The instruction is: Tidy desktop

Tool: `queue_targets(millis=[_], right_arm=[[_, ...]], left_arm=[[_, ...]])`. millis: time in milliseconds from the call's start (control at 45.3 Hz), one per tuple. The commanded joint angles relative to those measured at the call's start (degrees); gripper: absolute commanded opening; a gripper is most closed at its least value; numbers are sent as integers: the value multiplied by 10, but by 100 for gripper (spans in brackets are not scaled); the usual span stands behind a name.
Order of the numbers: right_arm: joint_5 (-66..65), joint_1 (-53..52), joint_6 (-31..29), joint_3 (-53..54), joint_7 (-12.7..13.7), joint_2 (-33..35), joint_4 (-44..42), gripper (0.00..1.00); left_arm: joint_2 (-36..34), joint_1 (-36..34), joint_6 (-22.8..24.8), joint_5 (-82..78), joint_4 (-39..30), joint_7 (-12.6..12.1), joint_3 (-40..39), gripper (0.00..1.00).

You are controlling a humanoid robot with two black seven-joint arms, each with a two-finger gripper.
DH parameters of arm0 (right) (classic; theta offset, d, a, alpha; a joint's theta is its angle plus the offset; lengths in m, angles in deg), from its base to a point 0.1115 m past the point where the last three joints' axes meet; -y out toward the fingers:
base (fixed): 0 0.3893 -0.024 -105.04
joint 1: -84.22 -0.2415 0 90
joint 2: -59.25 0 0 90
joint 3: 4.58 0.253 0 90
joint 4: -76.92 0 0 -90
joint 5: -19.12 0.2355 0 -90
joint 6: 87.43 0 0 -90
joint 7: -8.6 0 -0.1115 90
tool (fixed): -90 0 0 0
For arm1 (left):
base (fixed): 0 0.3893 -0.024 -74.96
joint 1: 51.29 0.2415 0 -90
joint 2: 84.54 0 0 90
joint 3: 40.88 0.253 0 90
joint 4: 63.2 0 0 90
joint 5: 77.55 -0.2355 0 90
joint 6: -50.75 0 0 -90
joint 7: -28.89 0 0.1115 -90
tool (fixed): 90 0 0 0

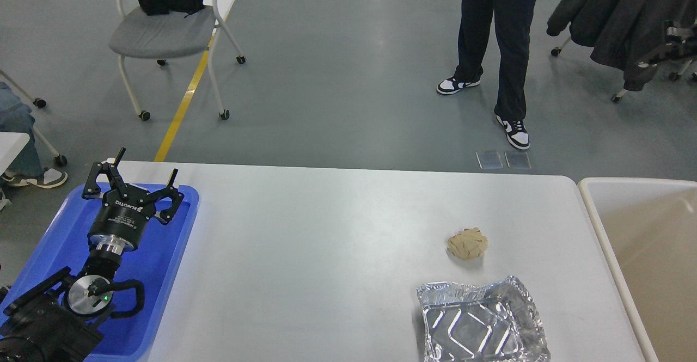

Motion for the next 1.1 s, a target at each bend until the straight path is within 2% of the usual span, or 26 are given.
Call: queue_targets(millis=[0,265,442,1082], right_arm=[[56,-42,-17,-2,0,-46,14,100],[78,-5,-17,-1,-1,-46,13,100],[127,38,-17,45,-1,-54,15,100],[100,31,-17,49,3,-55,27,100]], left_arm=[[0,0,-1,0,0,0,0,99],[0,1,-1,0,0,0,0,99],[0,0,-1,0,0,0,0,99],[0,0,-1,0,0,0,0,99]])
